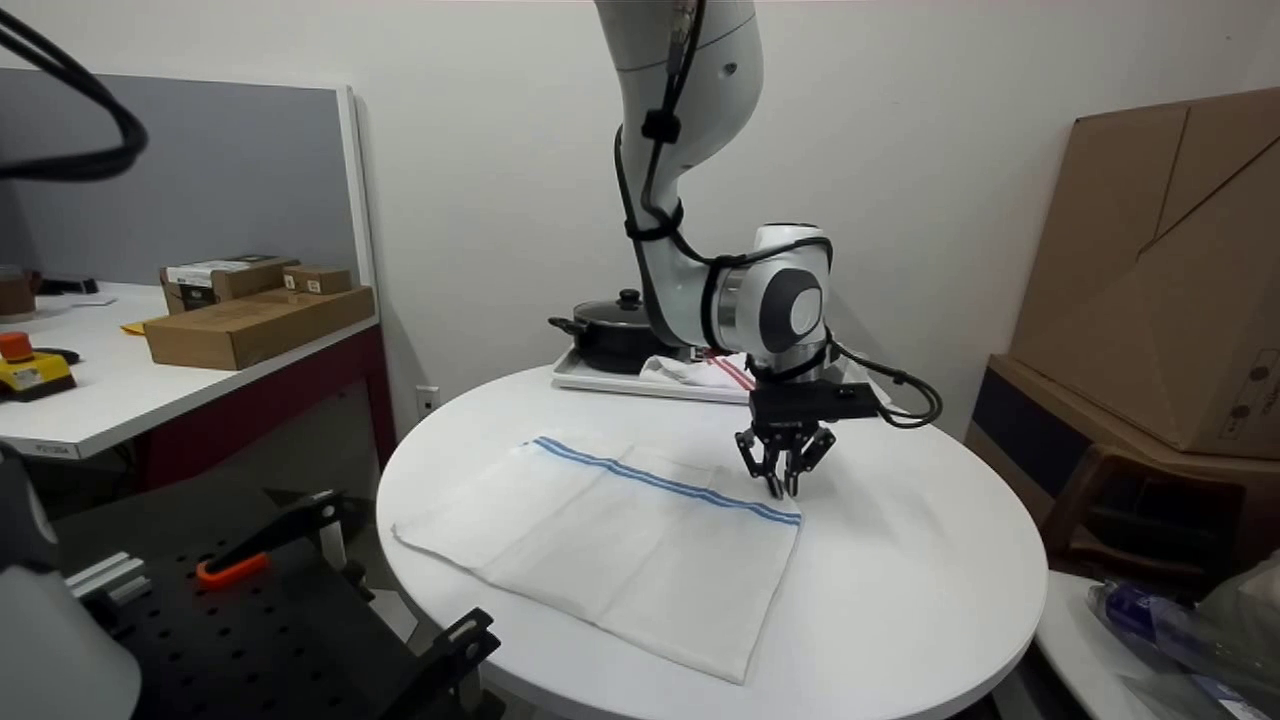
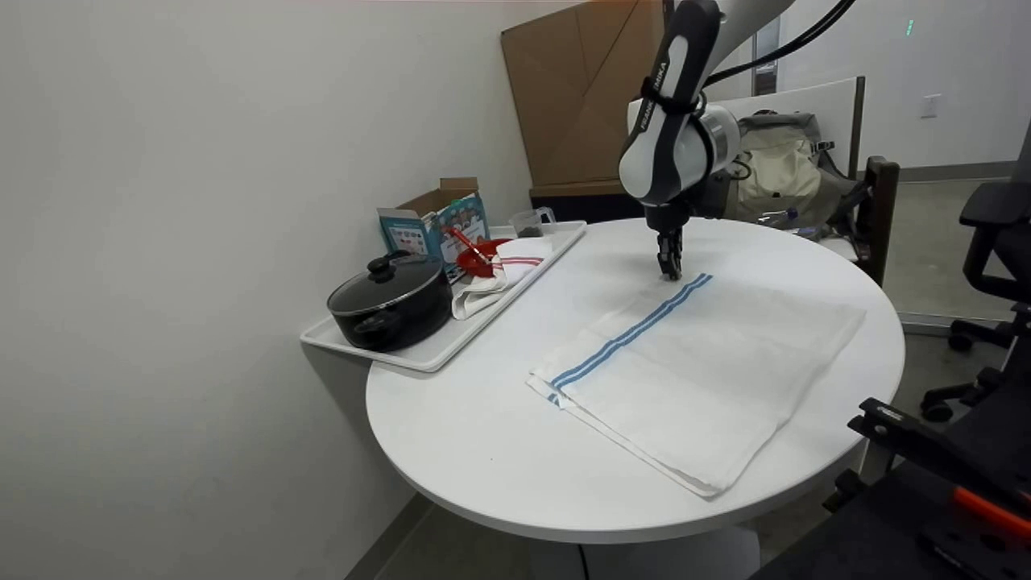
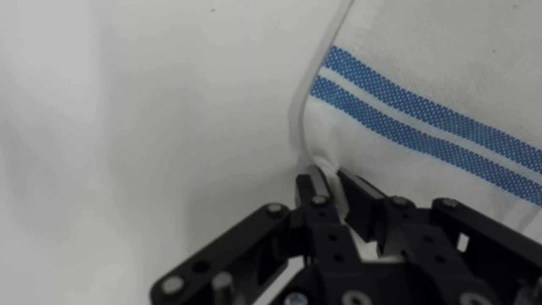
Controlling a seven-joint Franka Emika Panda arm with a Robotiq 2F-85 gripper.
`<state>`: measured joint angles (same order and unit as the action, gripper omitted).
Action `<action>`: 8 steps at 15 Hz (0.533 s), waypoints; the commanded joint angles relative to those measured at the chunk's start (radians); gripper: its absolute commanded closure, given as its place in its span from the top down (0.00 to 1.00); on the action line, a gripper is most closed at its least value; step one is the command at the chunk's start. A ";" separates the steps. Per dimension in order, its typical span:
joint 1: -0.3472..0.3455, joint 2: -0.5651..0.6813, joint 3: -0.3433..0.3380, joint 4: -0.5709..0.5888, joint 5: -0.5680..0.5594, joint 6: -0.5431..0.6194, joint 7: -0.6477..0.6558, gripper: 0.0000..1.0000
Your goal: Fold the towel
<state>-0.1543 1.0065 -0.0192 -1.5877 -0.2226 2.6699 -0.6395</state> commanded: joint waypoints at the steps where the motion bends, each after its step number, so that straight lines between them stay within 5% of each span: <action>1: -0.027 0.006 0.035 0.018 0.004 -0.015 0.006 0.03; 8: -0.068 -0.056 0.087 -0.057 0.003 0.035 -0.026 0.03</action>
<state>-0.1989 0.9956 0.0398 -1.5933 -0.2184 2.6814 -0.6433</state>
